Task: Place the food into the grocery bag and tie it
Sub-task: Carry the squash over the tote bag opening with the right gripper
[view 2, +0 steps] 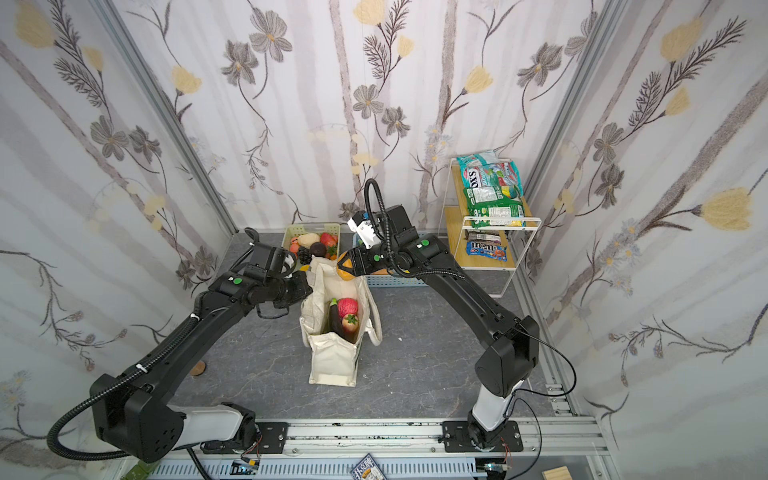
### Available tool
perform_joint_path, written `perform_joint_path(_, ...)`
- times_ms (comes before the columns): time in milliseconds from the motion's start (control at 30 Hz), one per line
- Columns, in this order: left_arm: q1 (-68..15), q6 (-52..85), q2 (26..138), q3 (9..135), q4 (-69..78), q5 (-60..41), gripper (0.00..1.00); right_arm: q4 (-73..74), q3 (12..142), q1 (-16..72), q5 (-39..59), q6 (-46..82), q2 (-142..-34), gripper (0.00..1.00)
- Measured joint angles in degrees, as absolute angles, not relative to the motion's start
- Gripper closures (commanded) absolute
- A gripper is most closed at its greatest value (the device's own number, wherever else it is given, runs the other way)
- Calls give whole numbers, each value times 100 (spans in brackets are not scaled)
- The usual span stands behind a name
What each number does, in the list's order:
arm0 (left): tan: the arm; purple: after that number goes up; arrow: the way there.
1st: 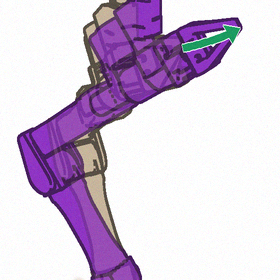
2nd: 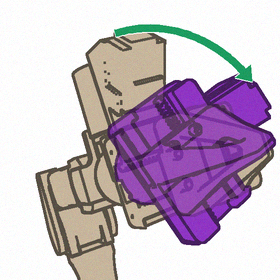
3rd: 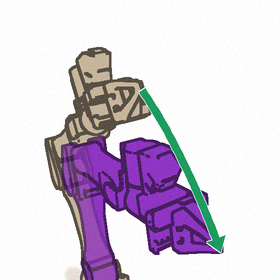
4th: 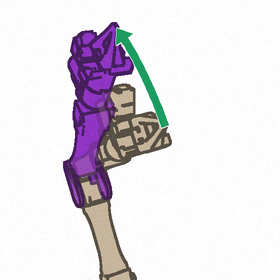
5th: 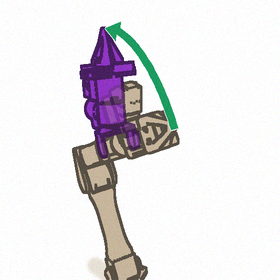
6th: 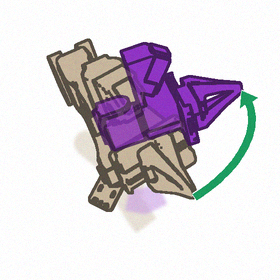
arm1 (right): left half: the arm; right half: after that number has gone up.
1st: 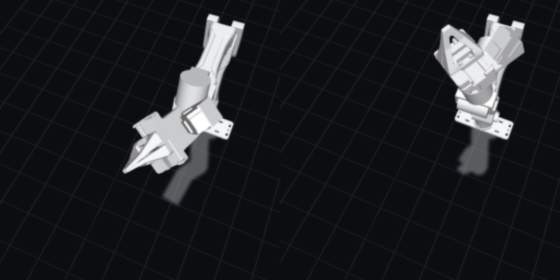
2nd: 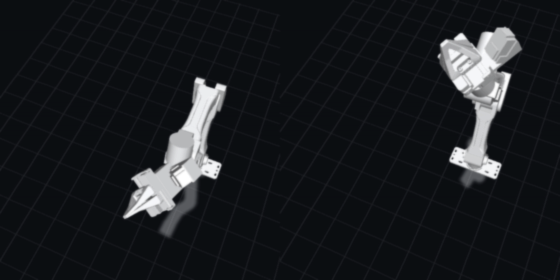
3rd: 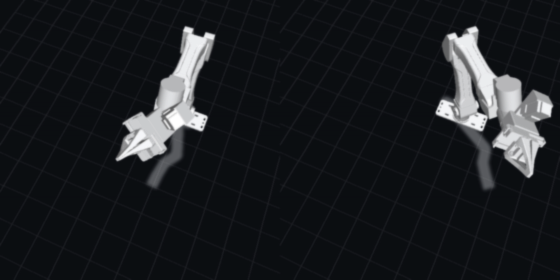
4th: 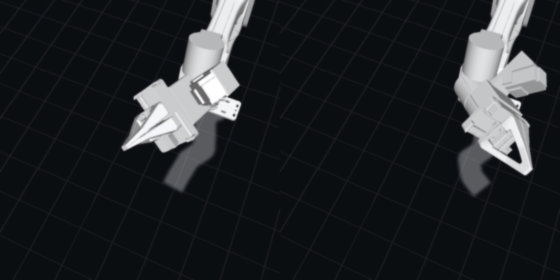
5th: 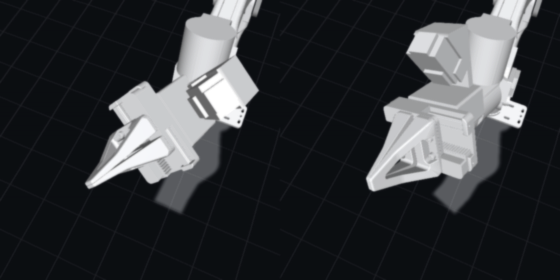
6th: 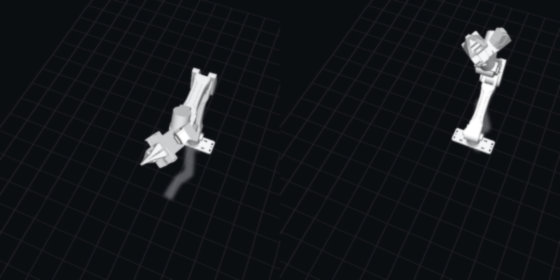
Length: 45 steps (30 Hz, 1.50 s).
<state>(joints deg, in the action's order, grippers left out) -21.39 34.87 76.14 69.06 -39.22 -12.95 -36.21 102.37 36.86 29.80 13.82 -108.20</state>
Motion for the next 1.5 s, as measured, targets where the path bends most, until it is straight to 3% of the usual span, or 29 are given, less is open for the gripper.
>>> perform_joint_path(1500,-2206,3476,7642,7264,-4010,-1505,100,-4648,10031,4462,2447,331,-11384,42)
